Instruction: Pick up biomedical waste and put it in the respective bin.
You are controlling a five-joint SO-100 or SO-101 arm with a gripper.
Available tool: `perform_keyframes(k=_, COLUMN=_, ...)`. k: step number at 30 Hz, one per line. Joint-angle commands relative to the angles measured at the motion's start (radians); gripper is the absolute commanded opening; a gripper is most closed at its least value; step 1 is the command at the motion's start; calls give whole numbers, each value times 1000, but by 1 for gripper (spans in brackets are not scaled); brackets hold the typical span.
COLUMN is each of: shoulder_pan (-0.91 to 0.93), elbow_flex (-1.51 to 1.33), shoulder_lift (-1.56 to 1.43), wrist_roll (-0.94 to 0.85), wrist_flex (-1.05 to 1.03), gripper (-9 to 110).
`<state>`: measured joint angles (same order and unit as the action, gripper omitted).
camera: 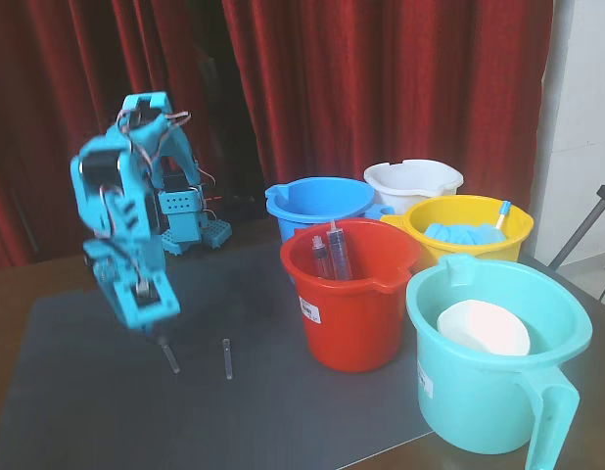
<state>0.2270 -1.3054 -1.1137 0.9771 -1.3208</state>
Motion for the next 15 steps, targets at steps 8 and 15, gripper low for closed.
perform_keyframes(k=8, shoulder_pan=-146, elbow_flex=97, shoulder_lift=9, wrist_roll=121, wrist_flex=-75, gripper=23)
perform_keyframes(k=15, shoulder_pan=-164, elbow_flex=114, shoulder_lift=20, wrist_roll=126, wrist_flex=-58, gripper=23)
